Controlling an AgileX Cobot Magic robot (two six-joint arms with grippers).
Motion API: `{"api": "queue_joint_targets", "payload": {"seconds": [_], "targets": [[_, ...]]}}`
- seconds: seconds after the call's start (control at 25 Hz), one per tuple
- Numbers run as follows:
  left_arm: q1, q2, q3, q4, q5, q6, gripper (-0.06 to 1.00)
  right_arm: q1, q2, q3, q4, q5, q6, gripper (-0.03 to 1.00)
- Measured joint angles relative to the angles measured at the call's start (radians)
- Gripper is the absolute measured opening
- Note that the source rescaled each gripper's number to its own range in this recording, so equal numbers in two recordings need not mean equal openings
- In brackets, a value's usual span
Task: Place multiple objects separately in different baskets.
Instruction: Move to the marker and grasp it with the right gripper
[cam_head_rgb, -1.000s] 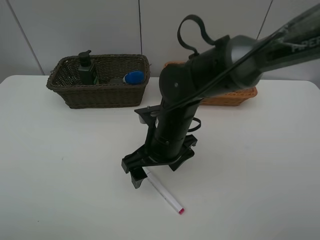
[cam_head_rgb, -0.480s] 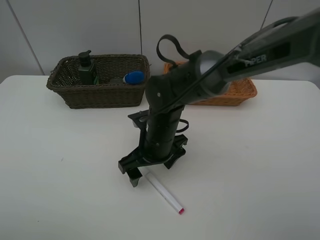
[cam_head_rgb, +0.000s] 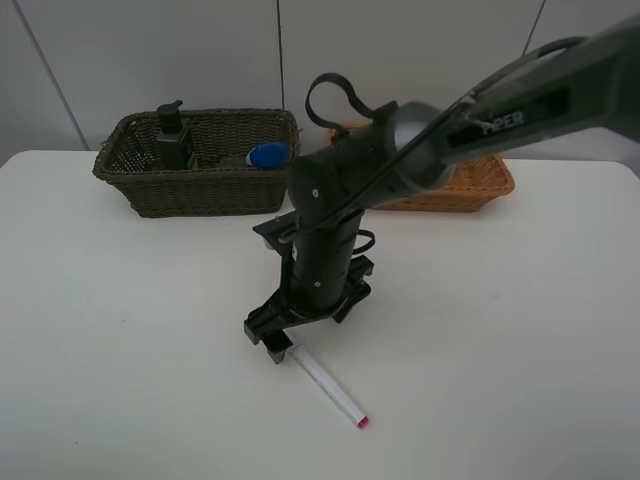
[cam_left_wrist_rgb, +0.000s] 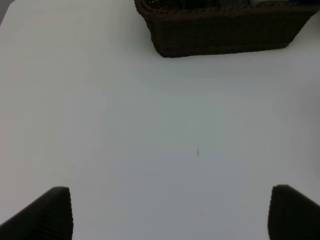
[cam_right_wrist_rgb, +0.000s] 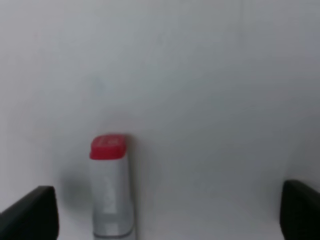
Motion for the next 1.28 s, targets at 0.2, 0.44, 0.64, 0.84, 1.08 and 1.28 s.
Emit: {"api": "queue_joint_targets", "payload": {"seconds": [0.2, 0.44, 0.64, 0.84, 1.08, 1.28], "targets": [[0.000, 0.000, 0.000, 0.000, 0.000, 0.000, 1.00, 0.000, 0.011, -0.007, -0.011, 0.008, 0.000, 0.94], [0.000, 0.000, 0.000, 0.000, 0.000, 0.000, 1.00, 0.000, 0.016, -0.010, -0.021, 0.012, 0.000, 0.87], [0.000, 0.000, 0.000, 0.000, 0.000, 0.000, 1.00, -0.003, 0.020, -0.010, -0.052, 0.012, 0.000, 0.36], [0.000, 0.000, 0.000, 0.000, 0.000, 0.000, 1.00, -0.003, 0.020, -0.010, -0.044, 0.012, 0.000, 0.00], [0.000, 0.000, 0.000, 0.000, 0.000, 0.000, 1.00, -0.003, 0.020, -0.010, -0.041, 0.023, 0.000, 0.00], [0.000, 0.000, 0.000, 0.000, 0.000, 0.000, 1.00, -0.002, -0.014, 0.000, -0.049, 0.074, -0.001, 0.00]]}}
